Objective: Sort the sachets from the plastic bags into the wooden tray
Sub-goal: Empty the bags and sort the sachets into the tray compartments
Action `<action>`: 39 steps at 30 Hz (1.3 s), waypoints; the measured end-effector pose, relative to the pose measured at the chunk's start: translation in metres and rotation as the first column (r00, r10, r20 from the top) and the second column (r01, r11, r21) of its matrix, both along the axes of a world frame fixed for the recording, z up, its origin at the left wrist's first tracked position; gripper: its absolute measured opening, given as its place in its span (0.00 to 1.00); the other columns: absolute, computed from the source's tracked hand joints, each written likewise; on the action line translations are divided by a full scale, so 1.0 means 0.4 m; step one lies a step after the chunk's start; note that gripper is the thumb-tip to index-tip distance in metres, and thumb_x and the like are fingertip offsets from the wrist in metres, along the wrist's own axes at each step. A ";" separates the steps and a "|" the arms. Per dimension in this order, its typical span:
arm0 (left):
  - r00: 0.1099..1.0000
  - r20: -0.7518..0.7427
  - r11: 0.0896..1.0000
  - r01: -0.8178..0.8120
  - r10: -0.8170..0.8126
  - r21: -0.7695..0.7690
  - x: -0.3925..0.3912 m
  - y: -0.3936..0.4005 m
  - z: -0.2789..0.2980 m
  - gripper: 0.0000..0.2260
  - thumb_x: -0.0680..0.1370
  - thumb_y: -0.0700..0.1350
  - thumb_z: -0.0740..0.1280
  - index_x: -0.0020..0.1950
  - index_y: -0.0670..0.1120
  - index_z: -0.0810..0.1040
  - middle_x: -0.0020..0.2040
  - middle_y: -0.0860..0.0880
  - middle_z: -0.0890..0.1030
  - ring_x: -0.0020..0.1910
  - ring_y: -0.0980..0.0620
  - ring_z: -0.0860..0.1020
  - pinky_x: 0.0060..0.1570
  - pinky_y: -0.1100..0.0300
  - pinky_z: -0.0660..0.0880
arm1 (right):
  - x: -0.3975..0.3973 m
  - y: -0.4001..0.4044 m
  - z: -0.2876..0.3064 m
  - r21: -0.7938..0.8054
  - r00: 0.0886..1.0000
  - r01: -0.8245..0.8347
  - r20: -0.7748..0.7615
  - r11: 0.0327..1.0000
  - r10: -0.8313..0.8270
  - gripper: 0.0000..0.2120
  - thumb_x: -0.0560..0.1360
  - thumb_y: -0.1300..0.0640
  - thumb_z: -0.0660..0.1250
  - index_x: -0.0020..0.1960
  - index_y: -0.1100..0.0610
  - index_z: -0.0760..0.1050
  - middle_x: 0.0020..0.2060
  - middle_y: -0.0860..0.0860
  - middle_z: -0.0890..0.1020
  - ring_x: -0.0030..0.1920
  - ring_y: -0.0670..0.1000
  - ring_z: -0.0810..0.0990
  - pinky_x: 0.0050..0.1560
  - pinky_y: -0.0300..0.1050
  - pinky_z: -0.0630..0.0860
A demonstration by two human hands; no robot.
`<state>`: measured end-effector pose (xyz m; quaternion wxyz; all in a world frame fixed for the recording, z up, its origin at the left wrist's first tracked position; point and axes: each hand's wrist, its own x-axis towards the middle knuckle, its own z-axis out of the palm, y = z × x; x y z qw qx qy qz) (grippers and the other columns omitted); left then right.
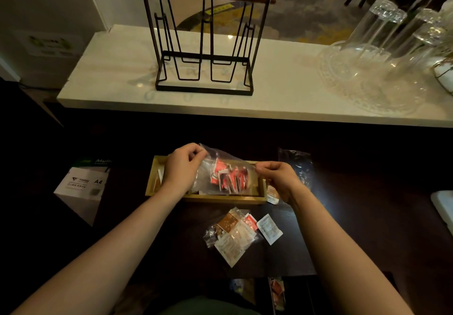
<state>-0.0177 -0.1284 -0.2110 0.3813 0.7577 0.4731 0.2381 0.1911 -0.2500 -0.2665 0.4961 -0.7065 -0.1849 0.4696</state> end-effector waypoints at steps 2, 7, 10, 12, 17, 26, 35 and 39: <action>1.000 -0.008 1.000 0.017 -0.017 0.018 0.008 -0.002 0.007 0.08 0.78 0.45 0.65 0.42 0.44 0.80 0.32 0.47 0.76 0.32 0.50 0.75 0.31 0.54 0.71 | -0.004 0.005 -0.005 -0.009 0.998 0.060 -0.026 0.998 -0.060 0.05 0.74 0.65 0.67 0.47 0.58 0.80 0.38 0.53 0.82 0.38 0.51 0.79 0.39 0.41 0.75; 1.000 0.013 1.000 0.013 -0.014 0.020 0.019 -0.008 0.029 0.07 0.77 0.45 0.66 0.41 0.43 0.80 0.31 0.46 0.76 0.29 0.49 0.75 0.29 0.52 0.73 | -0.017 0.022 0.002 -0.013 0.996 0.067 -0.052 0.998 -0.067 0.10 0.77 0.64 0.62 0.56 0.62 0.78 0.40 0.52 0.82 0.32 0.43 0.80 0.31 0.34 0.74; 0.998 0.043 0.999 0.035 -0.037 0.038 0.019 -0.011 0.047 0.06 0.76 0.44 0.68 0.41 0.44 0.80 0.30 0.48 0.75 0.27 0.51 0.74 0.29 0.54 0.74 | -0.021 0.021 0.009 0.008 0.995 0.087 -0.050 0.996 -0.086 0.11 0.78 0.64 0.61 0.57 0.64 0.77 0.39 0.52 0.81 0.27 0.39 0.78 0.28 0.31 0.72; 0.997 0.051 0.998 0.047 -0.050 0.050 0.022 -0.013 0.060 0.05 0.76 0.44 0.68 0.41 0.45 0.79 0.30 0.49 0.74 0.26 0.53 0.73 0.27 0.59 0.72 | -0.022 0.016 0.009 0.023 0.996 0.082 -0.041 0.996 -0.081 0.10 0.78 0.64 0.60 0.57 0.64 0.77 0.39 0.52 0.81 0.28 0.39 0.79 0.29 0.31 0.73; 0.995 0.037 0.992 0.090 -0.093 0.090 0.039 -0.018 0.080 0.05 0.75 0.44 0.69 0.39 0.48 0.79 0.30 0.51 0.75 0.30 0.58 0.72 0.30 0.72 0.66 | -0.022 0.006 -0.001 0.058 0.990 0.129 -0.056 0.990 -0.126 0.10 0.79 0.65 0.59 0.57 0.66 0.77 0.38 0.52 0.80 0.29 0.40 0.79 0.30 0.31 0.74; 0.992 -0.020 0.982 0.125 -0.124 0.141 0.062 -0.024 0.095 0.04 0.75 0.44 0.69 0.40 0.48 0.80 0.30 0.54 0.73 0.32 0.58 0.73 0.32 0.69 0.65 | -0.042 -0.011 -0.009 0.074 0.990 0.134 -0.047 0.988 -0.131 0.11 0.79 0.65 0.58 0.55 0.68 0.77 0.38 0.53 0.81 0.28 0.40 0.78 0.31 0.32 0.74; 0.989 -0.035 0.974 0.150 -0.146 0.171 0.073 -0.035 0.120 0.04 0.74 0.45 0.70 0.39 0.50 0.79 0.30 0.54 0.75 0.32 0.58 0.75 0.33 0.64 0.70 | -0.046 -0.020 -0.002 0.115 0.984 0.172 -0.061 0.978 -0.166 0.12 0.79 0.66 0.57 0.55 0.65 0.78 0.38 0.53 0.81 0.28 0.40 0.78 0.32 0.33 0.74; 0.989 -0.009 0.969 0.149 -0.150 0.197 0.076 -0.043 0.134 0.05 0.74 0.45 0.70 0.38 0.51 0.78 0.29 0.54 0.74 0.32 0.58 0.75 0.32 0.63 0.71 | -0.045 -0.017 -0.002 0.130 0.966 0.240 -0.133 0.962 -0.223 0.12 0.79 0.66 0.58 0.55 0.66 0.78 0.35 0.54 0.78 0.28 0.43 0.75 0.31 0.35 0.75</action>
